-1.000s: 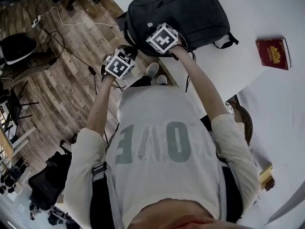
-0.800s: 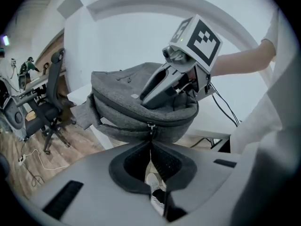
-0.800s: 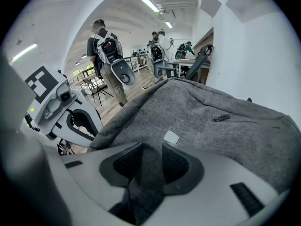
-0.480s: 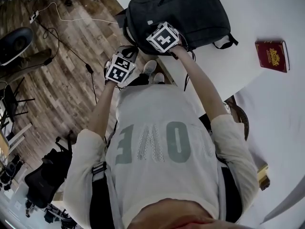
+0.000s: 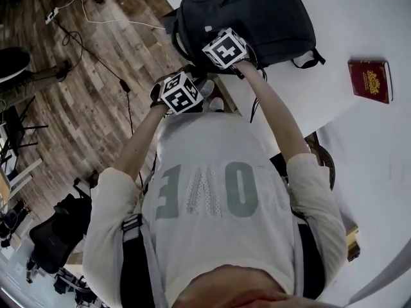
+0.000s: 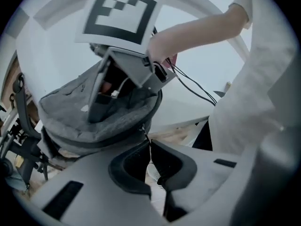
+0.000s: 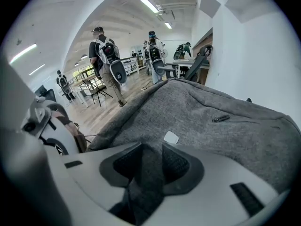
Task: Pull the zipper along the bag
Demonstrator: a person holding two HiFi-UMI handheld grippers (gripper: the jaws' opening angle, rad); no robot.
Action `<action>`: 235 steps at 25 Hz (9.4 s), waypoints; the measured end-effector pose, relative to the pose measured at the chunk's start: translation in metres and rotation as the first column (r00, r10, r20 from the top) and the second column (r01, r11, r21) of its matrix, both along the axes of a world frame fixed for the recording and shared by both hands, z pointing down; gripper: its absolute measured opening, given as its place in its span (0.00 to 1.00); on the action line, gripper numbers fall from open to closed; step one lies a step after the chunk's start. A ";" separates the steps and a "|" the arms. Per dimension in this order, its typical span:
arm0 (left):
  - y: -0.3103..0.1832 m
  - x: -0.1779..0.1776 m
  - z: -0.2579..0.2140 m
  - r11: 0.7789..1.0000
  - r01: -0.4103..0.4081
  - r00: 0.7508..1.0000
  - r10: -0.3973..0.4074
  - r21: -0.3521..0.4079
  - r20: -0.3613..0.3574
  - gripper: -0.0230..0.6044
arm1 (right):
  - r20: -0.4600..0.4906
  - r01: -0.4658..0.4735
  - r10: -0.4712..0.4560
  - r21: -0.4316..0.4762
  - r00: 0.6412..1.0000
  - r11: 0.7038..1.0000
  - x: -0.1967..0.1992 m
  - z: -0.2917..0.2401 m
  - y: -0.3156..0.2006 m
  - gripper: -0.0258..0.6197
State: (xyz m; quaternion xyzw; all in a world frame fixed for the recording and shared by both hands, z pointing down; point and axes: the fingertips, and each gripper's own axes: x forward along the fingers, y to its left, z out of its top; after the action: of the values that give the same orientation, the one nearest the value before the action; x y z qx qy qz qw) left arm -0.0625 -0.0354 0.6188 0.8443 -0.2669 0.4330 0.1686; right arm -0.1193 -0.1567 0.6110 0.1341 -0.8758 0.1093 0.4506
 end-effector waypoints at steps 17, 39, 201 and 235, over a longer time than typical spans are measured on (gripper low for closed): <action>-0.008 0.005 0.016 0.999 0.022 1.000 -0.023 0.033 0.002 0.08 | 0.074 -0.217 0.204 0.273 0.976 0.937 0.135 -0.072 -0.078 0.47; -0.144 -0.106 0.011 0.997 -0.034 0.983 0.021 0.074 0.181 0.08 | -0.145 -0.467 0.471 0.061 0.870 0.882 0.170 -0.044 -0.031 0.42; -0.145 -0.048 -0.006 0.982 0.130 0.986 -0.142 0.135 0.091 0.08 | -0.013 -0.424 0.431 0.157 0.902 0.892 0.143 -0.030 -0.037 0.39; -0.147 -0.043 -0.134 0.790 0.534 0.840 -0.454 0.303 -0.298 0.09 | 0.053 -0.448 0.449 0.245 0.892 0.860 0.143 -0.060 -0.038 0.27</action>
State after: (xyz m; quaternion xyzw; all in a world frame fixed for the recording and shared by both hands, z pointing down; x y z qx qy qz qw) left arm -0.1051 -0.1819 0.4849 0.8013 -0.5373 0.2232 0.1395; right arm 0.0236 -0.1948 0.5511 0.3902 -0.8259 0.0991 0.3947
